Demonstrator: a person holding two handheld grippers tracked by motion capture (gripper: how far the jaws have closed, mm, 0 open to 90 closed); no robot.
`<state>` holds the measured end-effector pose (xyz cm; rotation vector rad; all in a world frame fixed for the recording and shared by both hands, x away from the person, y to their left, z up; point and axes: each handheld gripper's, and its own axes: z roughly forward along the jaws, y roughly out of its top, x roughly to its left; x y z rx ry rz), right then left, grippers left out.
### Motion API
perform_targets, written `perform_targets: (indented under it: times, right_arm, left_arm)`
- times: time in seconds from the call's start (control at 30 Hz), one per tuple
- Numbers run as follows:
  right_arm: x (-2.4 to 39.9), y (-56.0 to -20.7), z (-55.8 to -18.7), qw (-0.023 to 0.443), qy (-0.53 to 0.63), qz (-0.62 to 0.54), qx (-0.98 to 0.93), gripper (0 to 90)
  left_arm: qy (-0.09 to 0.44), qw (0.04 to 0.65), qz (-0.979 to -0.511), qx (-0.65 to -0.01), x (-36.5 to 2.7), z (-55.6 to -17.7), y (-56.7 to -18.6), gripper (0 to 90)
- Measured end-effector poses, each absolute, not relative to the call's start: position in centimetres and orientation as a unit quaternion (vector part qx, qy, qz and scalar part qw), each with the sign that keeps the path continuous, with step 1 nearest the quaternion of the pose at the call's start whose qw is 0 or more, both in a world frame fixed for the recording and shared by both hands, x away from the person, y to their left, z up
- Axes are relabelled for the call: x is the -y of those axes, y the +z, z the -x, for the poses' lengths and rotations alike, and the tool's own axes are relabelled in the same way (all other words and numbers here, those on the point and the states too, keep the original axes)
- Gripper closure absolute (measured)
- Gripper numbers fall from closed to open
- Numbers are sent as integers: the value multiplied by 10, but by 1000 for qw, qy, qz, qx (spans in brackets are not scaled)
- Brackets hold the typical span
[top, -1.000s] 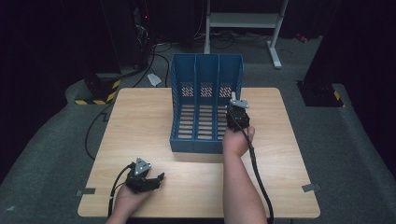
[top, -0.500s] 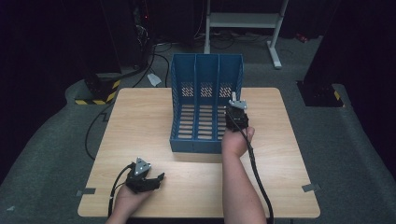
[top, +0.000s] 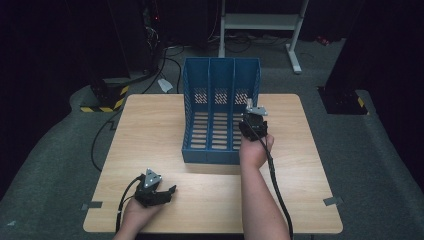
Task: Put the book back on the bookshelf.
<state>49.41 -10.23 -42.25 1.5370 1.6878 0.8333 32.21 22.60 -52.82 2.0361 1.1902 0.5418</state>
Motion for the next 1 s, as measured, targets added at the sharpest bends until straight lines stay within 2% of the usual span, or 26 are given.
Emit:
perform_targets:
  times: [0.73,1.0]
  right_arm:
    - [109,-413,-485,321,356,-569,-668,390]
    - [114,-410,-469,313,375,-551,-677,376]
  left_arm:
    - [209,353,-789,-458,-225,-323,-528,269]
    - [209,353,-789,-457,-225,-323,-528,269]
